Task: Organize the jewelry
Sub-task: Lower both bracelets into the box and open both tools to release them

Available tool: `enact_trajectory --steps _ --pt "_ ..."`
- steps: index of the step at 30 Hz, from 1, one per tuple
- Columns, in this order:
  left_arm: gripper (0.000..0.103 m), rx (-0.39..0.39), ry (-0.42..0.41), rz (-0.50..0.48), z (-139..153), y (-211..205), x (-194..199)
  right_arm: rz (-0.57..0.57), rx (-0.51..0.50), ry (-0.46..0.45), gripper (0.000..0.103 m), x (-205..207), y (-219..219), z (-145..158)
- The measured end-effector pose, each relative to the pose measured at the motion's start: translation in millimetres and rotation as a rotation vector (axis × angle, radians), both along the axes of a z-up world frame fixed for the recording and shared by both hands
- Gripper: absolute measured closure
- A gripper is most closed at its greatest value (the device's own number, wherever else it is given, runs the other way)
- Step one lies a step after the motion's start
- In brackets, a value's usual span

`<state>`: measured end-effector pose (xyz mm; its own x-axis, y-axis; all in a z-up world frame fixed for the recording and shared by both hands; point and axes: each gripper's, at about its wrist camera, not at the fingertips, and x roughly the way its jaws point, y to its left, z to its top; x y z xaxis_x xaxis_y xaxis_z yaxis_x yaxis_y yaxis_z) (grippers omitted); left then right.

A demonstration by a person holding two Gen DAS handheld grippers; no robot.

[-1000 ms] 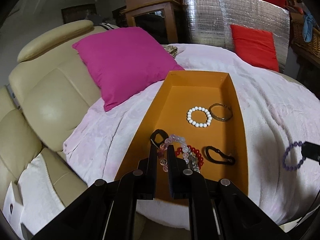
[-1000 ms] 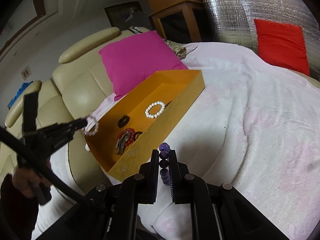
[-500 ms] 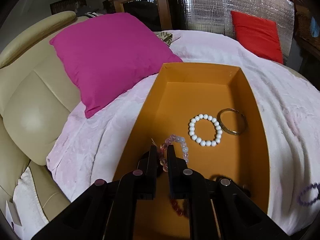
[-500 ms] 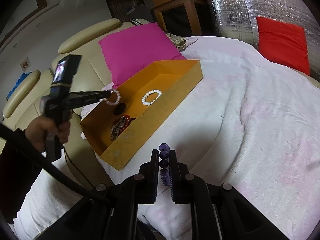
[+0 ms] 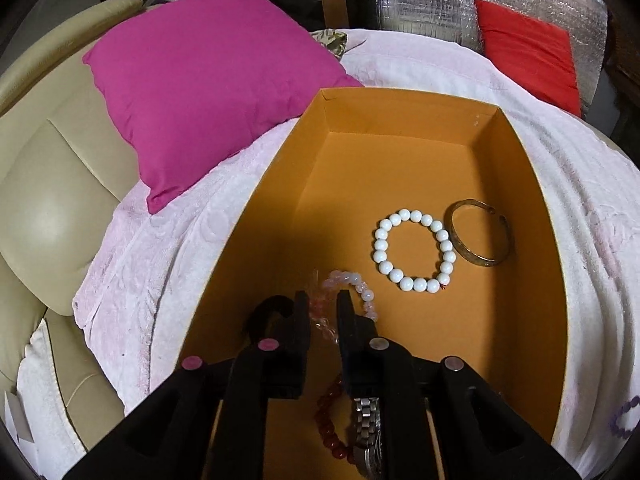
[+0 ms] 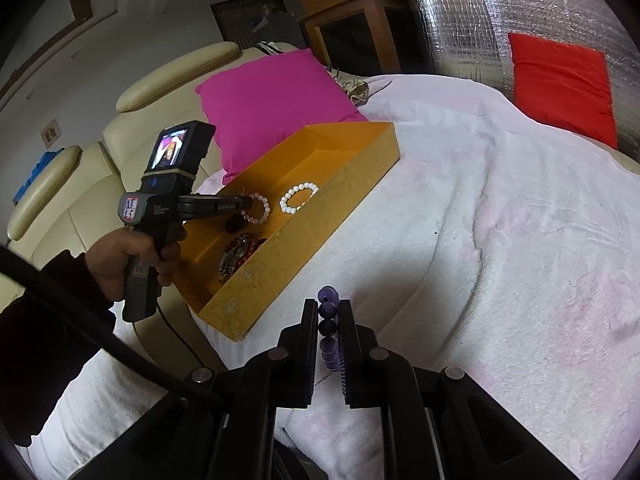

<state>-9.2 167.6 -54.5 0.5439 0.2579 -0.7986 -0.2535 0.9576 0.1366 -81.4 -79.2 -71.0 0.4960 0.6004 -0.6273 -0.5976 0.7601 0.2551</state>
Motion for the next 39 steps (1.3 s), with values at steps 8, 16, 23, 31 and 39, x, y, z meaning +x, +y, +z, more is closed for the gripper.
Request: enact_trajectory --steps 8,16,23,31,39 --pt "0.070 0.014 -0.035 -0.017 15 -4 -26 0.008 0.056 0.013 0.093 3 5 8" --pt "0.070 0.008 -0.050 -0.023 29 -4 -52 0.067 0.130 0.047 0.093 35 63 31" --pt "0.070 -0.003 -0.043 -0.012 28 0 -61 0.037 0.091 0.123 0.090 68 128 14" --pt "0.070 -0.026 -0.064 -0.007 25 5 -75 -0.046 0.132 0.155 0.089 78 112 6" --pt "0.039 -0.013 -0.162 0.008 46 -24 -90 -0.067 0.092 0.158 0.075 72 82 12"
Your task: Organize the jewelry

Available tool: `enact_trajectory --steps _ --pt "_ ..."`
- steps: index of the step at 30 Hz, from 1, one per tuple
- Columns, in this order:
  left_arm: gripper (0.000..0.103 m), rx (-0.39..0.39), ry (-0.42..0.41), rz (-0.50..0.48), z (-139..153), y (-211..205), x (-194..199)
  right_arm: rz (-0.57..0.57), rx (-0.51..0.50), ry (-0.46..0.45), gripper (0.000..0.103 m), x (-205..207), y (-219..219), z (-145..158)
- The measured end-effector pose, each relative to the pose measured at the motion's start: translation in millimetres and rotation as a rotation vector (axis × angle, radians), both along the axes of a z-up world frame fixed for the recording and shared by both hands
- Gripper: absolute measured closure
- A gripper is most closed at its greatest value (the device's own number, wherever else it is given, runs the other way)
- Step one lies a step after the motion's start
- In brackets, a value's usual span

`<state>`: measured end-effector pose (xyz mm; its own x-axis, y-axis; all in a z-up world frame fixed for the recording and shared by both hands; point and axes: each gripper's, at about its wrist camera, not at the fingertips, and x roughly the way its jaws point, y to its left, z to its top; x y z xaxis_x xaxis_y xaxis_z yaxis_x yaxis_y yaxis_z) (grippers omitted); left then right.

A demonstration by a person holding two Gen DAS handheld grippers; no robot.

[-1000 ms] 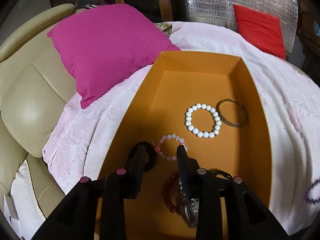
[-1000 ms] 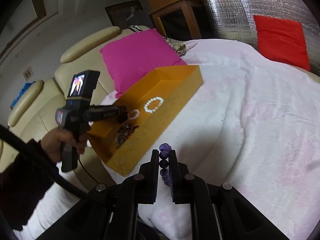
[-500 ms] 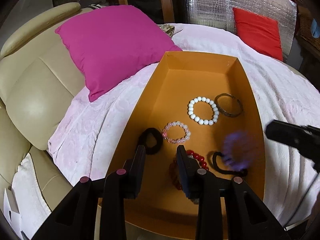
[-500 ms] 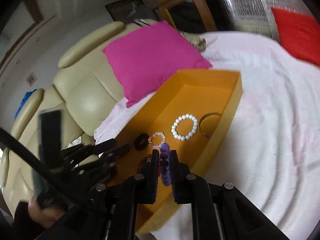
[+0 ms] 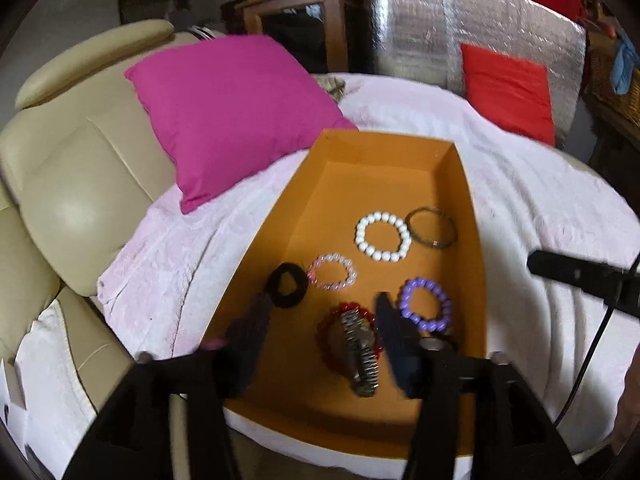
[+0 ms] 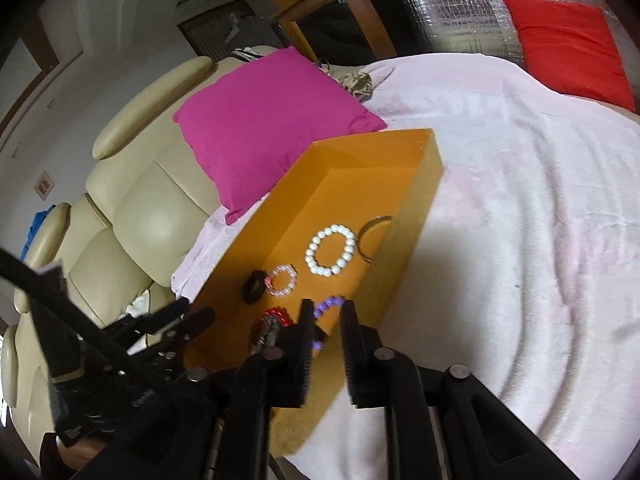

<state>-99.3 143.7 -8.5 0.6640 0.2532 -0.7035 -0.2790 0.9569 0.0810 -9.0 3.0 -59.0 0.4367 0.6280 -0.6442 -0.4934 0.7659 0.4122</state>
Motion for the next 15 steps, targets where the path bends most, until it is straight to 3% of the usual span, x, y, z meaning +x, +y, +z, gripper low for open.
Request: enact_trajectory --steps 2,3,5,10,15 --pt "0.038 0.003 -0.021 0.005 3 -12 -1 -0.007 -0.022 -0.011 0.060 -3 -9 -1" --pt "0.037 0.011 -0.027 0.011 3 -18 0 -0.012 -0.038 -0.022 0.058 -5 -14 -1" --pt "0.032 0.021 -0.036 0.032 1 -27 2 -0.022 -0.072 -0.036 0.057 -9 -28 -1" --pt "0.031 -0.030 -0.052 0.045 -9 -48 12 -0.065 -0.109 -0.056 0.057 -17 -69 2" --pt "0.031 0.041 -0.025 0.063 -29 -77 38 -0.152 -0.097 -0.050 0.057 -17 -124 5"
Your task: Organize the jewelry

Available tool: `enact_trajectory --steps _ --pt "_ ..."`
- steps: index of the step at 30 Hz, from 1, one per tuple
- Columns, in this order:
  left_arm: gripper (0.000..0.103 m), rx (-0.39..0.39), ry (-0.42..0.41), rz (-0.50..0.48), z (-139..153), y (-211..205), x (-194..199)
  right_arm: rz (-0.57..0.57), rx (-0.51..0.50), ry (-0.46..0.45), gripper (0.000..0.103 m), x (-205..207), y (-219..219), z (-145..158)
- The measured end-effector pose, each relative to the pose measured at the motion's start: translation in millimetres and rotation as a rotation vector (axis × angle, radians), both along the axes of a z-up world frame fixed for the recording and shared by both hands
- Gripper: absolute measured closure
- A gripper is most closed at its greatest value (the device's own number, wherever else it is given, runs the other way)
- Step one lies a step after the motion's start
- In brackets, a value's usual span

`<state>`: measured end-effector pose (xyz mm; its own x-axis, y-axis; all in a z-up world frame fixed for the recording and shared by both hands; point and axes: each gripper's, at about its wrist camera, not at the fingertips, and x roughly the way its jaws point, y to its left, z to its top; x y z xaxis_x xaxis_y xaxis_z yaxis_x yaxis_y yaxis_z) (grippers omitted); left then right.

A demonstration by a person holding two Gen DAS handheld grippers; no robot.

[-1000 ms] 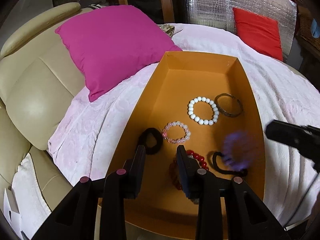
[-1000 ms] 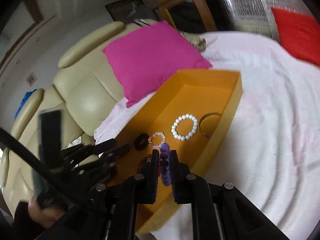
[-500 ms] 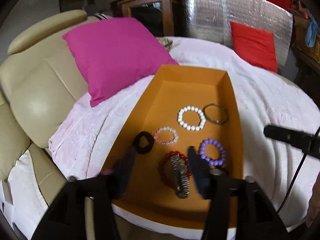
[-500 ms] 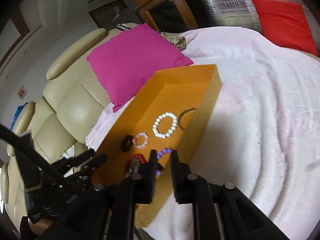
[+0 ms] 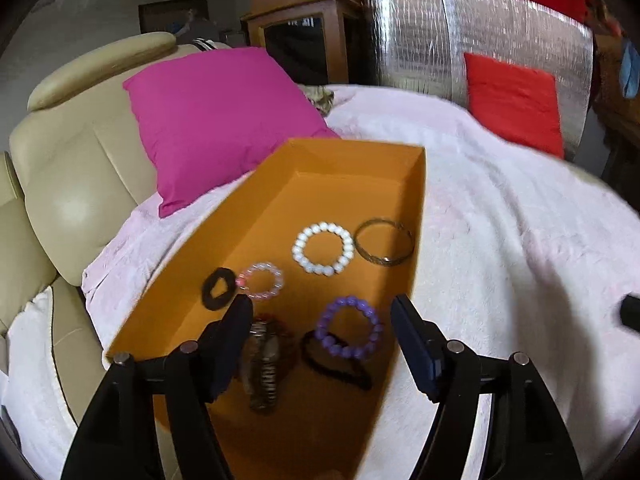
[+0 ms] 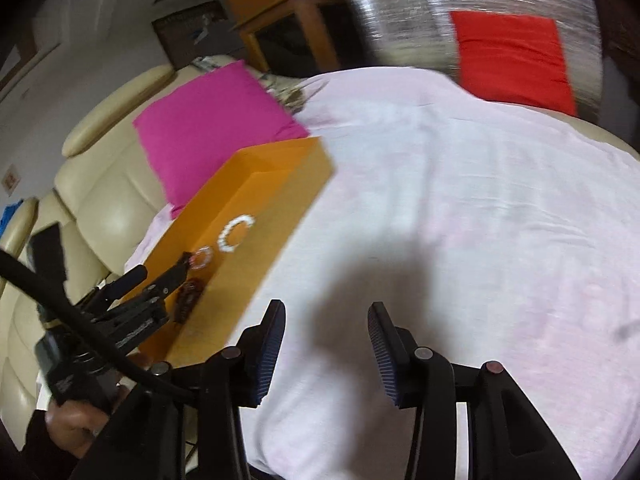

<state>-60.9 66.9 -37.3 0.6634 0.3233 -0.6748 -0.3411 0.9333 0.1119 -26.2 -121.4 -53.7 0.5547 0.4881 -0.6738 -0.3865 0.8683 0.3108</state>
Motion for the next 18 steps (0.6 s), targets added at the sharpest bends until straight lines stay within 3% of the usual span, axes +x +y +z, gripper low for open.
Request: enact_trajectory --steps 6,9,14,18 --pt "0.030 0.108 0.068 0.005 -22 -22 24 -0.080 0.080 0.016 0.056 6 -48 0" --pt "0.028 0.163 0.074 0.006 -28 -25 29 -0.097 0.106 0.046 0.056 10 -63 -3" --pt "0.028 0.291 0.072 -0.041 -29 -42 23 -0.115 0.118 0.014 0.056 5 -78 4" --pt "0.028 0.297 0.074 -0.091 -25 -49 7 -0.140 0.133 0.002 0.056 3 -91 7"
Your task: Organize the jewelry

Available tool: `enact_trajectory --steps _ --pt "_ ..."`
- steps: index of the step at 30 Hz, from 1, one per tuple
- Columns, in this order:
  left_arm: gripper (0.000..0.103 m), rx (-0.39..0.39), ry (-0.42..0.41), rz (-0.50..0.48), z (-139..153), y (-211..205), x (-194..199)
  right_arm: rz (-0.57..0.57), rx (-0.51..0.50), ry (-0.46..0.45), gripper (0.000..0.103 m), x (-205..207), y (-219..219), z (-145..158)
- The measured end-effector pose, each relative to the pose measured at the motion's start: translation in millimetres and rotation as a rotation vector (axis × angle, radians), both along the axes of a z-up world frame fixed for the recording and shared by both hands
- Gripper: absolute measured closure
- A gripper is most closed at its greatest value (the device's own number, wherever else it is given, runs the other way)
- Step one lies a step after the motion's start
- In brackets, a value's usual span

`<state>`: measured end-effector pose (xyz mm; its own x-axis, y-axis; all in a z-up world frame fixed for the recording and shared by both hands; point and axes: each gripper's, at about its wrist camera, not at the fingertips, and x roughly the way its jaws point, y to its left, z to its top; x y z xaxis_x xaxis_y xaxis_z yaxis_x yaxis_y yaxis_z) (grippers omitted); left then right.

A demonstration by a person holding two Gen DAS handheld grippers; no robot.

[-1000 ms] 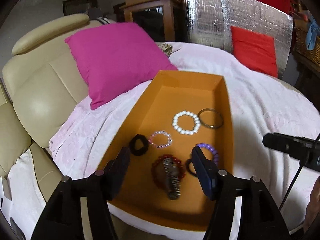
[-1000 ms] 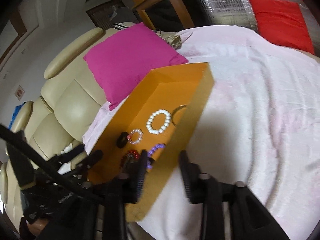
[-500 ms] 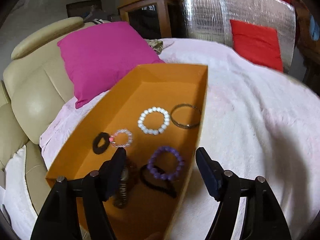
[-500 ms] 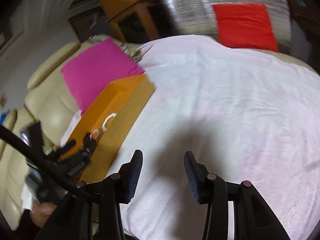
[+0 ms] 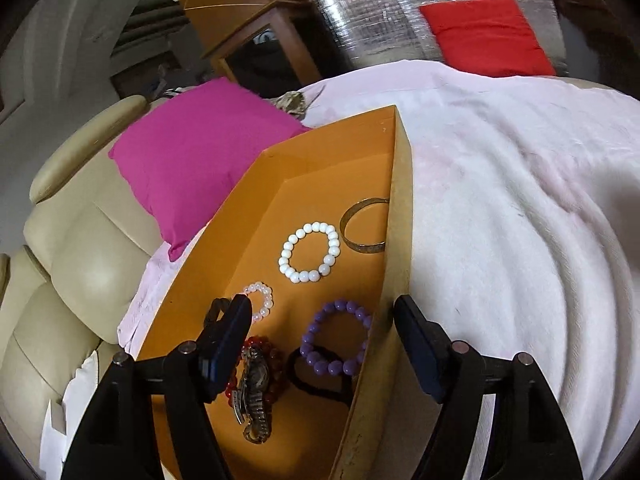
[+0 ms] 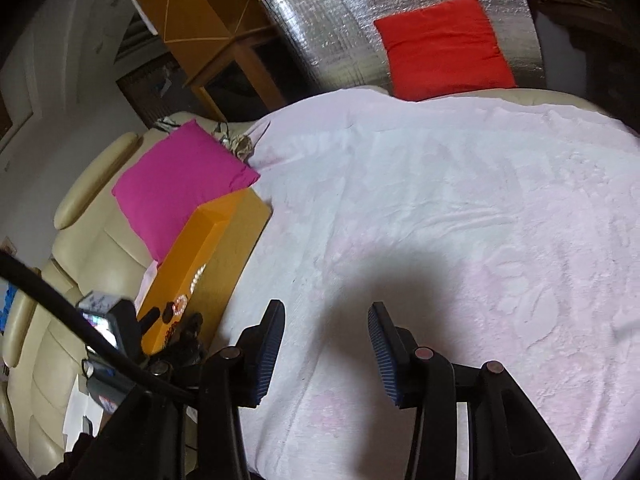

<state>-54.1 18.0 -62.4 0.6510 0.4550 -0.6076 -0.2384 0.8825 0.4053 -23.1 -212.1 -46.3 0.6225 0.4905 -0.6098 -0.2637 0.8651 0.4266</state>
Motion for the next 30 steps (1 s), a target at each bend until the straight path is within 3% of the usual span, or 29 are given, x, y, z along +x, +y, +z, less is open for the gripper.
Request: enact_trajectory --steps 5,13,15,19,24,30 --pt "0.028 -0.023 -0.005 -0.058 7 -7 -28 -0.009 -0.011 -0.013 0.056 -5 -5 1" --pt "0.028 -0.141 -0.004 -0.062 13 -15 -46 0.034 -0.067 -0.073 0.056 -24 14 8" --pt "0.028 -0.162 -0.021 -0.041 23 -14 -49 0.042 -0.081 -0.088 0.056 -31 20 9" --pt "0.026 -0.206 -0.110 0.002 57 -8 -67 0.056 -0.107 -0.124 0.041 -48 30 12" --pt "0.026 -0.200 -0.174 0.049 89 5 -95 0.104 -0.128 -0.177 0.041 -74 48 17" --pt "0.026 -0.205 -0.196 0.107 105 28 -124 0.160 -0.108 -0.198 0.041 -113 70 19"
